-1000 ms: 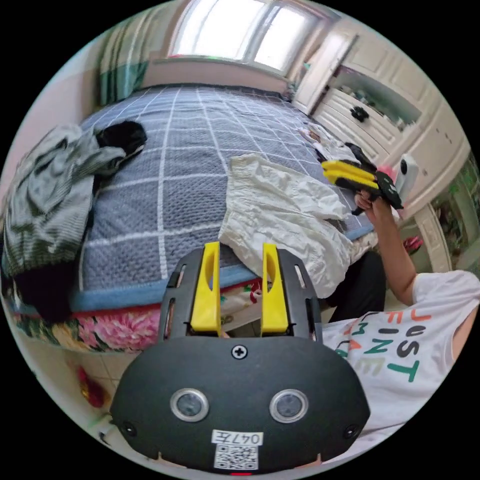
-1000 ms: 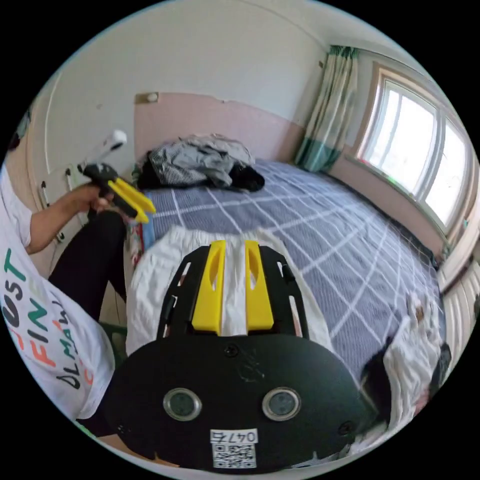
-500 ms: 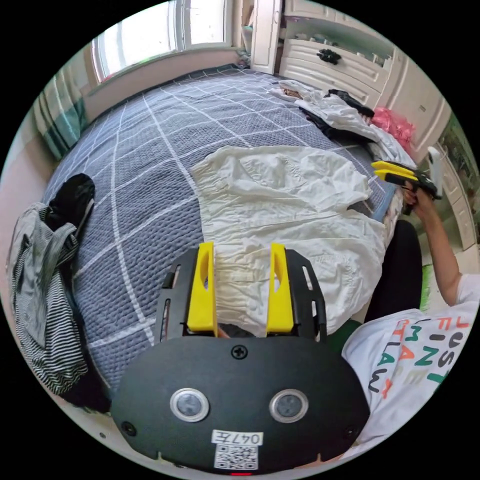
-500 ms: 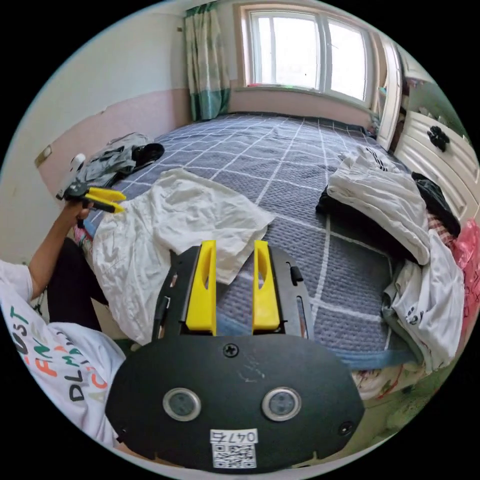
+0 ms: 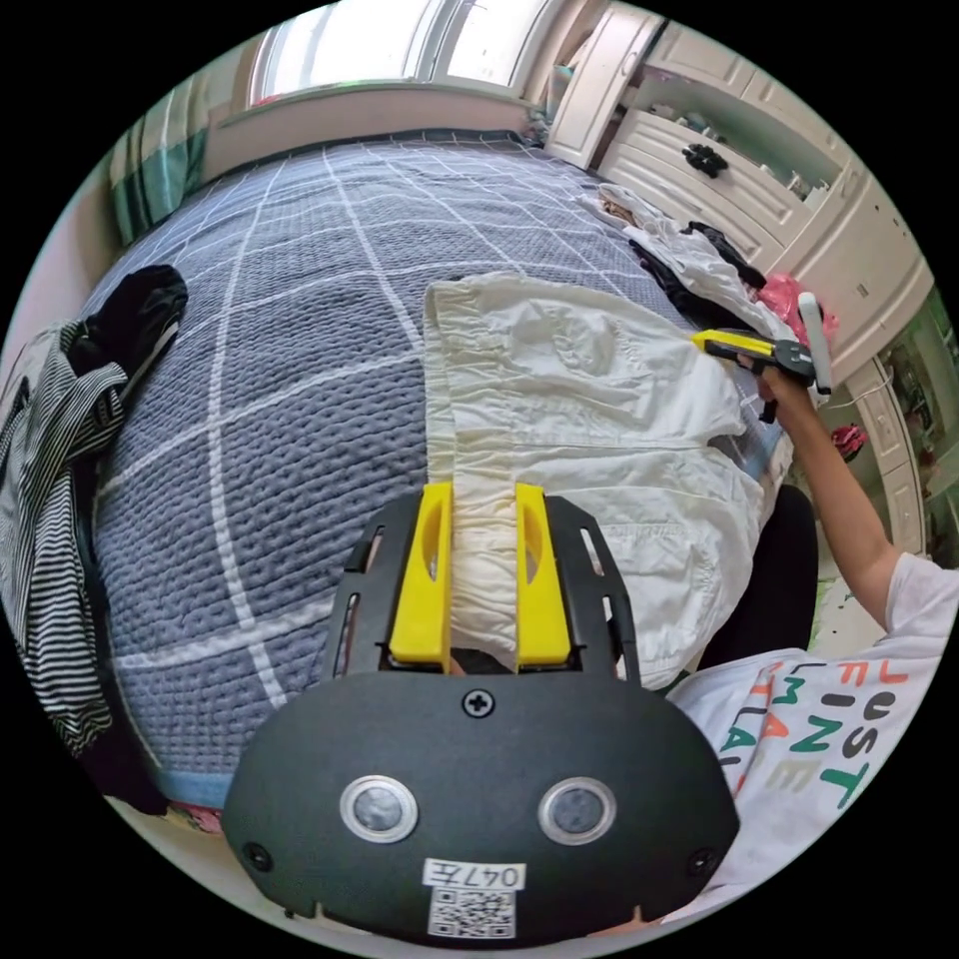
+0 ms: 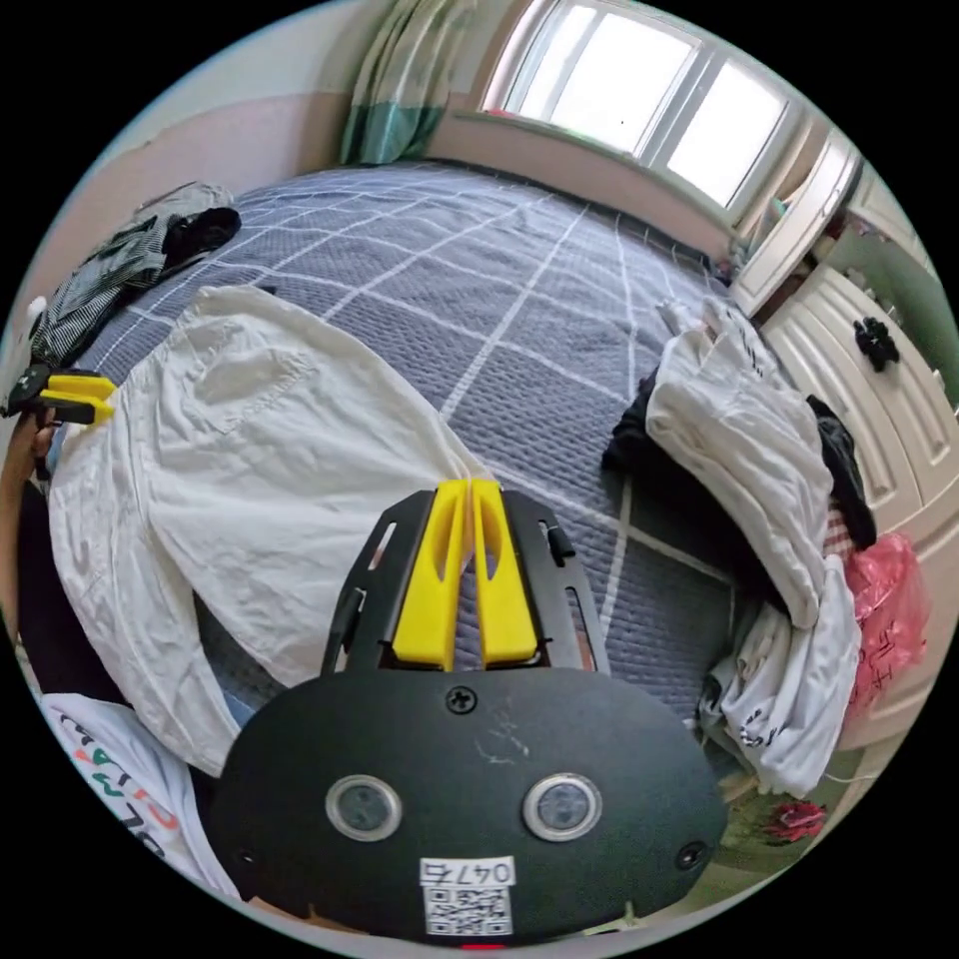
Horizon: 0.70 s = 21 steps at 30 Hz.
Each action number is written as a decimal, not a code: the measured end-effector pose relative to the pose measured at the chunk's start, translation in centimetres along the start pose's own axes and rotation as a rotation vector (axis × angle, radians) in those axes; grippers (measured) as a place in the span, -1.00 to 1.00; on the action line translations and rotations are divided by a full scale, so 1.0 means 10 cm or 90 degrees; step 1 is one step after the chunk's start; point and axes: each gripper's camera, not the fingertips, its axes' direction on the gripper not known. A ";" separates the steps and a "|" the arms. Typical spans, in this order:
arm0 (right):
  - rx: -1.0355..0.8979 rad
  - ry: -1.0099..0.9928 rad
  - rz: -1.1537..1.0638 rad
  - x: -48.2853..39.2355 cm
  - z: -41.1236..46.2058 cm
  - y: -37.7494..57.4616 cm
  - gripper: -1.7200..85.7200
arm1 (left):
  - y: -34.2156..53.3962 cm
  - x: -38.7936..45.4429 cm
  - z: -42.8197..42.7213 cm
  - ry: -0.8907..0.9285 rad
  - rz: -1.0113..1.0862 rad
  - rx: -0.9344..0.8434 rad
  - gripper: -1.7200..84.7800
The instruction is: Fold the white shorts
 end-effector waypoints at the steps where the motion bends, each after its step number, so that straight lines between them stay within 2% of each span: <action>1: -0.036 -0.007 0.004 0.03 0.10 0.05 -0.96 | -0.03 0.01 0.01 -0.013 0.008 -0.009 -0.74; 2: -0.064 0.000 0.005 0.04 0.16 0.08 -0.96 | -0.06 0.02 0.00 -0.024 0.017 -0.013 -0.74; 5: -0.037 -0.006 0.045 0.10 0.10 0.30 -0.92 | -0.08 0.01 -0.02 -0.038 0.024 -0.009 -0.74; 8: 0.094 -0.037 0.008 -0.13 -0.42 0.60 -0.86 | -0.10 -0.04 -0.11 -0.029 0.015 0.002 -0.74; 10: 0.162 -0.130 -0.081 -0.57 -0.82 0.92 -0.85 | -0.11 -0.07 -0.26 -0.027 0.009 0.007 -0.75; 13: 0.181 -0.206 -0.203 -1.30 -1.10 1.43 -0.90 | -0.06 -0.12 -0.53 -0.052 0.015 -0.003 -0.72; 17: 0.146 -0.314 -0.242 -1.92 -1.07 1.88 -0.92 | 0.01 -0.20 -0.76 -0.006 0.036 -0.045 -0.56; 21: 0.116 -0.240 -0.327 -2.44 -0.92 2.09 -0.83 | 0.11 -0.21 -0.87 0.066 0.053 -0.052 -0.52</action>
